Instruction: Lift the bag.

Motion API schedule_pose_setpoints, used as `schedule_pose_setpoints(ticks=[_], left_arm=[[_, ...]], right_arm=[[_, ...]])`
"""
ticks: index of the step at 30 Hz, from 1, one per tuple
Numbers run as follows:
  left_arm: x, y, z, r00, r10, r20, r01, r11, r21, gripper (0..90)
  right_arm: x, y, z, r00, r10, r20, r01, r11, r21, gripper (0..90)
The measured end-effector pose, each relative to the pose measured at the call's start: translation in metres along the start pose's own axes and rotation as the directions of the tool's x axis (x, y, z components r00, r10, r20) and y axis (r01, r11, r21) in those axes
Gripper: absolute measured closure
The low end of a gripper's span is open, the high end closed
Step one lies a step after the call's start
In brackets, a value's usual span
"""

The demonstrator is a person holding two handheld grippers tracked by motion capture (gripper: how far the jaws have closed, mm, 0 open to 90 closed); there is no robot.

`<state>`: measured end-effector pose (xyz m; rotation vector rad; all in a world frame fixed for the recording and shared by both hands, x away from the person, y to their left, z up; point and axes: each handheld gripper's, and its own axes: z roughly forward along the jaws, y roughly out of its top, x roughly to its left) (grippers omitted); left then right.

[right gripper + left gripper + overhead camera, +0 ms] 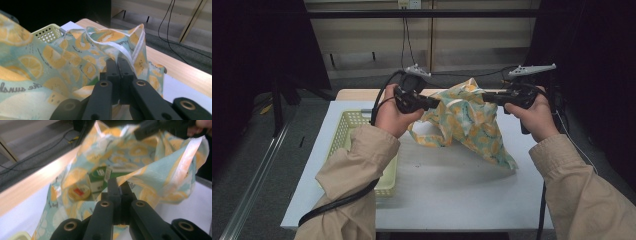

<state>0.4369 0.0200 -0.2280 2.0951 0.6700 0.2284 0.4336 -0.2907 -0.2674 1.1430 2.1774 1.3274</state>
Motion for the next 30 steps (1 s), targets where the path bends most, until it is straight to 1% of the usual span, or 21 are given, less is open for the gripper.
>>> schedule_pose_setpoints(ticks=[2,4,6,7,10,12,15,18,21,24,26,27,28,29,30], left_arm=[[0.003,0.007,-0.002,1.0,0.001,-0.002,-0.001,0.9999,-0.014,90.0],[0.005,0.014,-0.003,1.0,0.002,0.008,-0.002,0.9996,-0.028,90.0],[0.007,0.021,-0.004,0.9998,0.017,-0.006,-0.017,0.9997,-0.02,90.0],[0.007,0.025,-0.005,0.9991,0.036,-0.023,-0.036,0.9993,-0.006,90.0],[0.005,0.031,-0.005,0.998,0.061,-0.02,-0.06,0.9979,0.023,90.0],[0.006,0.031,-0.005,0.9984,0.055,-0.012,-0.054,0.9979,0.036,90.0],[0.012,0.031,-0.006,0.999,0.044,-0.012,-0.043,0.9983,0.039,90.0],[0.017,0.035,-0.012,0.9985,0.048,-0.025,-0.047,0.9985,0.029,90.0],[0.019,0.041,-0.019,0.9976,0.058,-0.039,-0.057,0.9982,0.02,90.0],[0.022,0.038,-0.019,0.9984,0.052,-0.021,-0.052,0.9982,0.031,90.0],[0.024,0.029,-0.016,0.9997,0.026,0.006,-0.026,0.9987,0.043,90.0],[0.025,0.024,-0.016,0.9998,0.009,0.017,-0.009,0.9993,0.037,89.8],[0.027,0.019,-0.016,0.9996,-0.005,0.029,0.004,0.9993,0.038,84.2],[0.028,0.014,-0.017,0.9992,-0.022,0.035,0.02,0.9989,0.042,75.6],[0.03,0.009,-0.018,0.9986,-0.044,0.03,0.043,0.9981,0.043,65.9]], right_arm=[[0.0,0.005,0.0,1.0,0.002,-0.002,-0.002,1.0,-0.008,89.8],[0.001,0.01,0.0,1.0,0.001,-0.006,-0.001,1.0,-0.02,89.8],[0.002,0.015,0.0,0.9999,-0.005,-0.012,0.004,1.0,-0.027,89.8],[0.003,0.017,0.0,0.9999,-0.009,-0.014,0.009,1.0,-0.028,89.8],[0.003,0.02,0.0,0.9997,-0.002,-0.023,0.001,0.999,-0.038,89.8],[0.004,0.019,0.002,0.9996,0.002,-0.028,-0.003,0.999,-0.04,89.9],[0.007,0.021,0.002,0.9996,0.0,-0.03,-0.001,0.999,-0.042,89.9],[0.009,0.024,-0.001,0.9994,0.003,-0.036,-0.006,0.998,-0.06,89.9],[0.012,0.027,-0.004,0.9995,0.001,-0.031,-0.003,0.998,-0.062,89.9],[0.015,0.027,-0.004,0.9991,0.002,-0.044,-0.005,0.998,-0.065,89.8],[0.018,0.023,-0.001,0.9988,0.011,-0.048,-0.013,0.998,-0.056,89.3],[0.02,0.021,0.001,0.9985,0.021,-0.051,-0.024,0.998,-0.056,88.0],[0.021,0.019,0.004,0.9973,0.035,-0.065,-0.039,0.998,-0.058,84.3],[0.022,0.017,0.006,0.9956,0.05,-0.08,-0.054,0.997,-0.058,77.4],[0.024,0.015,0.008,0.9934,0.07,-0.09,-0.075,0.996,-0.053,68.2]])
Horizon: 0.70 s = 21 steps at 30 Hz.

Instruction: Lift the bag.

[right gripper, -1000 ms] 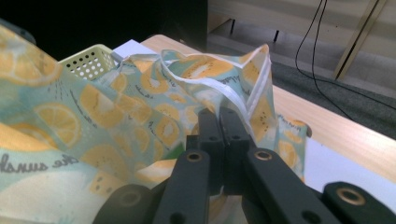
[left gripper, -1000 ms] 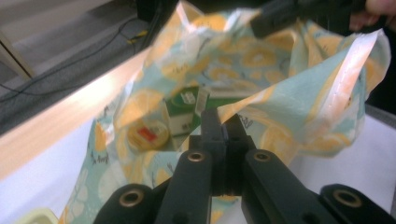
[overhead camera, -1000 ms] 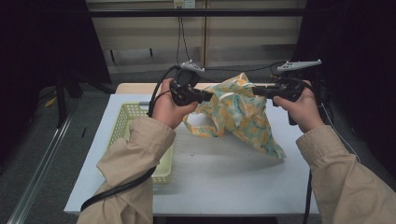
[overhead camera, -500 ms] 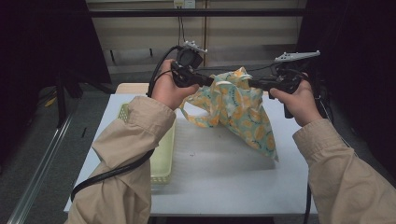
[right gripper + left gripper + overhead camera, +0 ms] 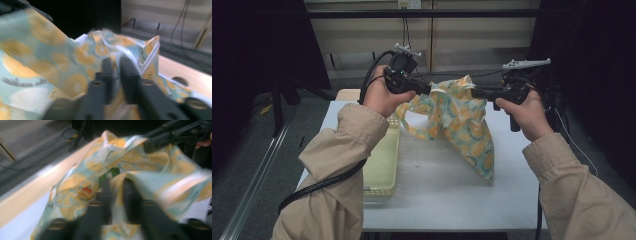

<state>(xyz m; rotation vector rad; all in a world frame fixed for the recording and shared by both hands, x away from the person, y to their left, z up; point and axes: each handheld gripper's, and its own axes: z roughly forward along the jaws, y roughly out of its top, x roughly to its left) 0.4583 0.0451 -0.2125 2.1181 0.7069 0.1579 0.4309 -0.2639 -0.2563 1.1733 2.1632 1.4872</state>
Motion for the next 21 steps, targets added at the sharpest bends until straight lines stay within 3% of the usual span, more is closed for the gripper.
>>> schedule_pose_setpoints(ticks=[2,6,8,12,15,17,21], left_arm=[[0.005,-0.009,-0.003,0.9992,-0.039,-0.005,0.039,0.9992,0.012,50.1],[0.012,-0.029,-0.011,0.996,-0.089,-0.008,0.09,0.9956,0.029,26.2],[0.015,-0.038,-0.017,0.996,-0.089,0.003,0.089,0.9954,0.037,22.6],[0.02,-0.059,-0.031,0.9953,-0.092,-0.031,0.092,0.9955,0.02,15.2],[0.024,-0.077,-0.038,0.9954,-0.089,-0.035,0.09,0.9958,0.018,10.9],[0.025,-0.089,-0.039,0.9963,-0.08,-0.031,0.081,0.9965,0.021,9.1],[0.025,-0.113,-0.036,0.9972,-0.072,-0.022,0.073,0.9967,0.036,6.4]], right_arm=[[0.001,-0.004,0.004,0.9995,0.025,-0.021,-0.025,0.999,0.024,52.7],[0.002,-0.009,0.001,0.9997,0.023,-0.01,-0.023,0.999,0.023,36.3],[0.0,-0.011,-0.003,0.9998,0.019,-0.004,-0.019,1.0,0.019,34.6],[-0.004,-0.022,-0.011,1.0,0.008,-0.003,-0.008,0.999,0.04,31.6],[-0.006,-0.033,-0.017,1.0,-0.006,0.005,0.006,0.999,0.046,30.5],[-0.006,-0.041,-0.019,0.9993,-0.032,0.02,0.031,0.997,0.075,29.0],[-0.004,-0.061,-0.019,0.9991,-0.04,0.011,0.039,0.996,0.079,28.8]])
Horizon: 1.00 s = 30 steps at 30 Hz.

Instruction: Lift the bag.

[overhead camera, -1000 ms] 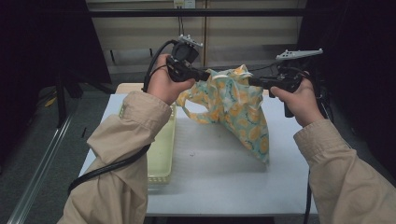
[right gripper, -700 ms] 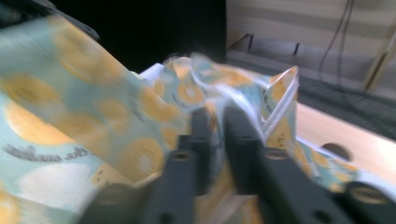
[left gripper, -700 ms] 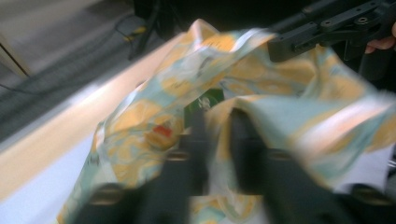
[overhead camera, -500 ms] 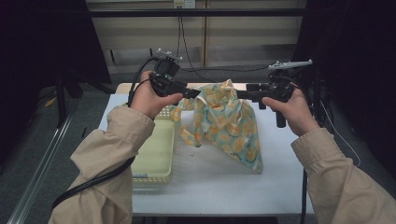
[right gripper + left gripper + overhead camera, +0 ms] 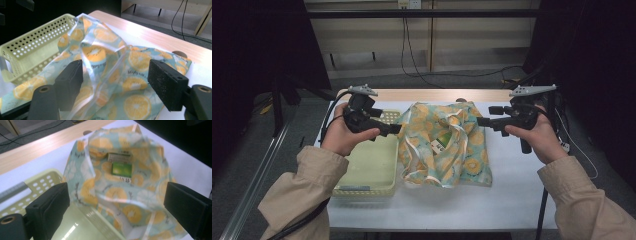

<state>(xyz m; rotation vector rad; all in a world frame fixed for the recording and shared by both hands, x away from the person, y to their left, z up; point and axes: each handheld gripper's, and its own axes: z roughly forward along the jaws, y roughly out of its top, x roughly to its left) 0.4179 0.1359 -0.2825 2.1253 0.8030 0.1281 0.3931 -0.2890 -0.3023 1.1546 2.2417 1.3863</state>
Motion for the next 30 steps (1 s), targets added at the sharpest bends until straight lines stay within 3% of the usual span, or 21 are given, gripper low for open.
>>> schedule_pose_setpoints(ticks=[6,11,17,19,23,30], left_arm=[[0.001,-0.028,0.006,0.9999,0.009,0.004,-0.009,0.9999,-0.007,6.3],[0.001,-0.05,0.011,1.0,0.007,-0.005,-0.007,1.0,0.003,6.5],[0.003,-0.075,0.013,0.9997,0.002,-0.023,-0.002,0.9999,0.016,7.4],[0.004,-0.081,0.011,0.999,0.007,-0.044,-0.007,1.0,0.005,7.6],[0.007,-0.091,0.011,0.9993,-0.01,-0.037,0.01,0.9999,0.006,8.0],[0.01,-0.106,0.007,0.9974,-0.014,-0.071,0.015,0.9998,0.011,8.4]], right_arm=[[0.001,-0.031,0.004,0.9997,-0.023,0.005,0.023,1.0,0.014,26.6],[0.002,-0.061,0.003,0.9986,-0.049,0.019,0.048,0.997,0.062,25.9],[0.002,-0.097,-0.002,0.9986,-0.044,0.028,0.042,0.996,0.085,25.3],[0.003,-0.108,-0.005,0.9985,-0.046,0.03,0.044,0.995,0.088,25.3],[0.005,-0.129,-0.011,0.9985,-0.039,0.039,0.035,0.995,0.096,25.3],[0.011,-0.159,-0.016,0.9943,-0.083,0.067,0.072,0.985,0.156,24.9]])
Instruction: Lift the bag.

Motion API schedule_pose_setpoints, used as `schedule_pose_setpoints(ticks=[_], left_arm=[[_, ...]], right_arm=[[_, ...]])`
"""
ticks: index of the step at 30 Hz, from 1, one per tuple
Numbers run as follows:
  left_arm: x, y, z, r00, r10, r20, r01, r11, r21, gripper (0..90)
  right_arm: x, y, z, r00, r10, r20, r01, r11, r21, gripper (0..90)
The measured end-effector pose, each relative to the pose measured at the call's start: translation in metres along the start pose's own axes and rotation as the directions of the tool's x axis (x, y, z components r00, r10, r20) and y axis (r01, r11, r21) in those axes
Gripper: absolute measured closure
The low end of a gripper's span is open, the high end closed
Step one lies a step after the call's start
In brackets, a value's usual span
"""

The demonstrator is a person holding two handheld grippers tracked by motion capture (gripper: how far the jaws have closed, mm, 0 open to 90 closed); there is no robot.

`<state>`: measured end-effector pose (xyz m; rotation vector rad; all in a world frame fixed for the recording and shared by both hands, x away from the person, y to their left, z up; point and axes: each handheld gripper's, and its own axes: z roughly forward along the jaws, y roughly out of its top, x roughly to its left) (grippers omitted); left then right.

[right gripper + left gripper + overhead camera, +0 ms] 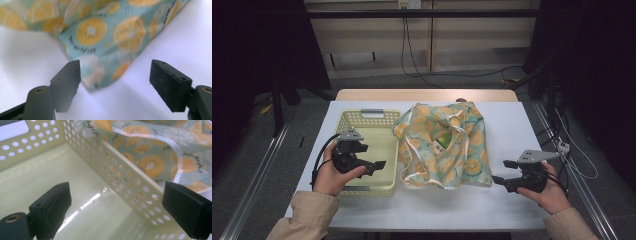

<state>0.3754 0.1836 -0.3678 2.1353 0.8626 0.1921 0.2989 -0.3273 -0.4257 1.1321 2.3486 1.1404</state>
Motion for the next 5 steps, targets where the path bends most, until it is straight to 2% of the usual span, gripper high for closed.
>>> schedule_pose_setpoints(ticks=[2,3,5], left_arm=[[0.0001,-0.0021,-0.0016,1.0,-0.007,-0.003,0.007,0.9999,-0.007,8.4],[0.0009,-0.0028,-0.0026,0.9999,0.003,-0.016,-0.003,1.0,-0.006,8.5],[0.002,-0.005,-0.0029,0.9999,-0.004,-0.013,0.004,0.9999,-0.01,8.5]], right_arm=[[0.0018,-0.0052,-0.0009,0.9999,0.009,-0.008,-0.009,1.0,0.003,25.1],[0.0021,-0.0072,-0.0015,0.9998,0.017,-0.008,-0.017,1.0,0.009,25.0],[0.0026,-0.0105,-0.0019,1.0,0.006,0.005,-0.006,1.0,0.03,23.6]])
